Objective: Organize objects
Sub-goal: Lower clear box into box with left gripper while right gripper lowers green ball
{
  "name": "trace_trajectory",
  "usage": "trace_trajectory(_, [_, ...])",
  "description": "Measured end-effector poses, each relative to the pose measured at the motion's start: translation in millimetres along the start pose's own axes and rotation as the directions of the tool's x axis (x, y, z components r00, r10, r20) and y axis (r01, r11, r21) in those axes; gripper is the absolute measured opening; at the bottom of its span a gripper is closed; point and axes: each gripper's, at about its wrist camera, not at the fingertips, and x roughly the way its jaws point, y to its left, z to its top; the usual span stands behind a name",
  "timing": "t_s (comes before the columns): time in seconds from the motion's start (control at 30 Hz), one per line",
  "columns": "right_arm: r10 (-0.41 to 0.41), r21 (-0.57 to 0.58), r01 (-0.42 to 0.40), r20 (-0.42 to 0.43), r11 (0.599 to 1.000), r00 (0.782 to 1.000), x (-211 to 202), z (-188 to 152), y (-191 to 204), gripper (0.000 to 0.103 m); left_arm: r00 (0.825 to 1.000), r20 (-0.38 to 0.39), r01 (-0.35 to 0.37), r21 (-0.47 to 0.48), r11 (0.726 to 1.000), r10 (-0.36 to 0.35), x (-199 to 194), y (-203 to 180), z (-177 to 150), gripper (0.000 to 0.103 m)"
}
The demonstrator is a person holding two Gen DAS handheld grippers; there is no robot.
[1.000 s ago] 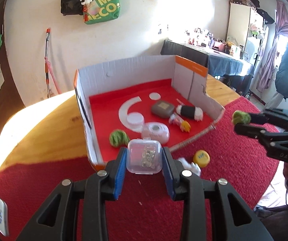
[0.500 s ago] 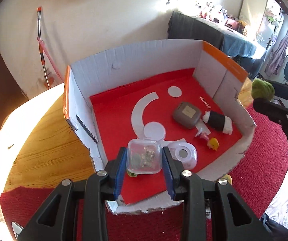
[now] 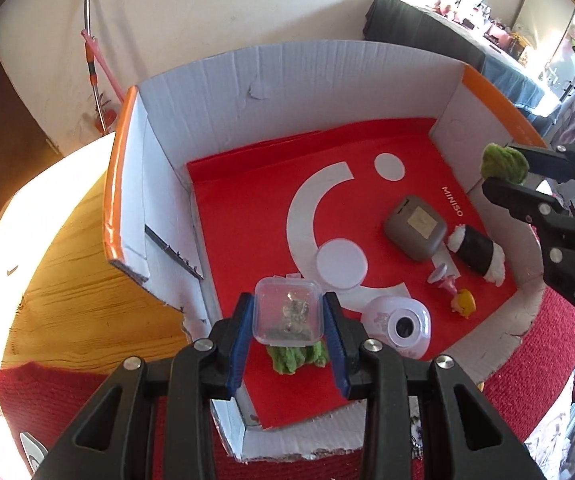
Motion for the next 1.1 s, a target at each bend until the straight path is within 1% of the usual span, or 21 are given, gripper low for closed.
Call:
trace_trajectory(0.13, [0.003,0.019,-0.001,-0.069,1.000,0.998,19,7,-4,0.031,1.000,-0.017,-0.009,-0.012,1.000,0.008,6,2,5,0.036])
trace_trajectory(0.3, [0.002,0.032,0.002,-0.147,0.999,0.989,40,10,-5,0.031,0.999,-0.033,-0.016,-0.009,1.000,0.016,12,1,7,0.036])
trace_trajectory(0.4, [-0.016,0.023,0.020,-0.182,1.000,0.983,49,10,-4,0.031,0.999,-0.045,-0.023,0.000,1.000,0.023,17,1,8,0.036])
trace_trajectory(0.5, [0.001,0.039,0.007,-0.202,0.999,0.979,55,9,-6,0.031,0.998,-0.054,-0.025,-0.001,1.000,0.024,20,0,9,0.036])
trace_trajectory(0.87, [-0.018,0.020,0.024,-0.256,1.000,0.966,69,4,-3,0.031,0.997,-0.074,-0.035,0.005,0.999,0.035,25,-1,10,0.036])
trace_trajectory(1.1, [-0.036,0.000,0.038,-0.272,0.999,0.962,74,0,-1,0.031,0.995,-0.094,-0.036,-0.009,0.999,0.035,34,1,22,0.036])
